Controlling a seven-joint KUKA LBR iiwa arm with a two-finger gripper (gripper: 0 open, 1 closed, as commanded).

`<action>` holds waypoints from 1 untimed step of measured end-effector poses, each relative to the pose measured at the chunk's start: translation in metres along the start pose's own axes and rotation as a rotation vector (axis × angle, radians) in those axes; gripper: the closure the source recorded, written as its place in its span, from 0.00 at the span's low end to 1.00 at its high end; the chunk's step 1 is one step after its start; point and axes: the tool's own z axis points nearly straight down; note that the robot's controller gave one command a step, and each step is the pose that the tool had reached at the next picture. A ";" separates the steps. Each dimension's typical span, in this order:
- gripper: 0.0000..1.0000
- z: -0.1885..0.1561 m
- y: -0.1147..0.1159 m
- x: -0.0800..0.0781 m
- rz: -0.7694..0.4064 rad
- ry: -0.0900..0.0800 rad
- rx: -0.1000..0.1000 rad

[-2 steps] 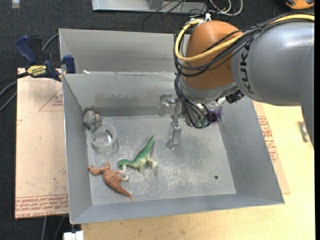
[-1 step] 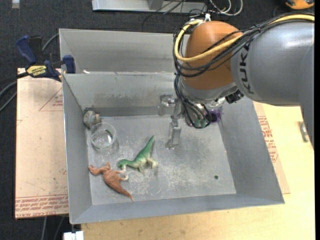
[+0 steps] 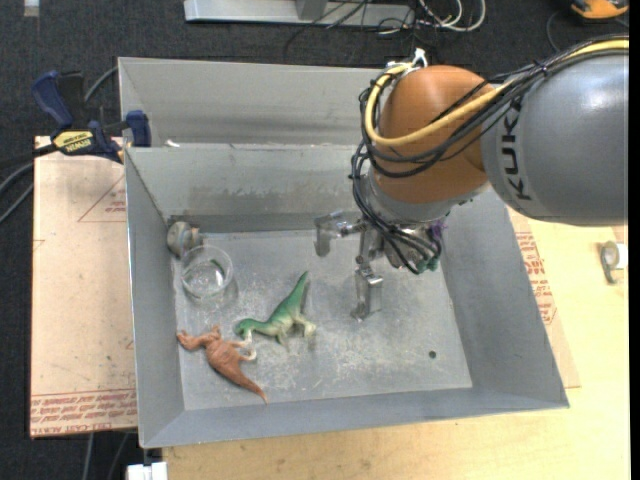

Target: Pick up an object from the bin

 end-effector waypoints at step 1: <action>0.00 0.095 0.038 0.025 0.113 0.001 -0.001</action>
Offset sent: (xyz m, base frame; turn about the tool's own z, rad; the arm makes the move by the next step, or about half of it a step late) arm -0.0215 0.0554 -0.1035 0.0110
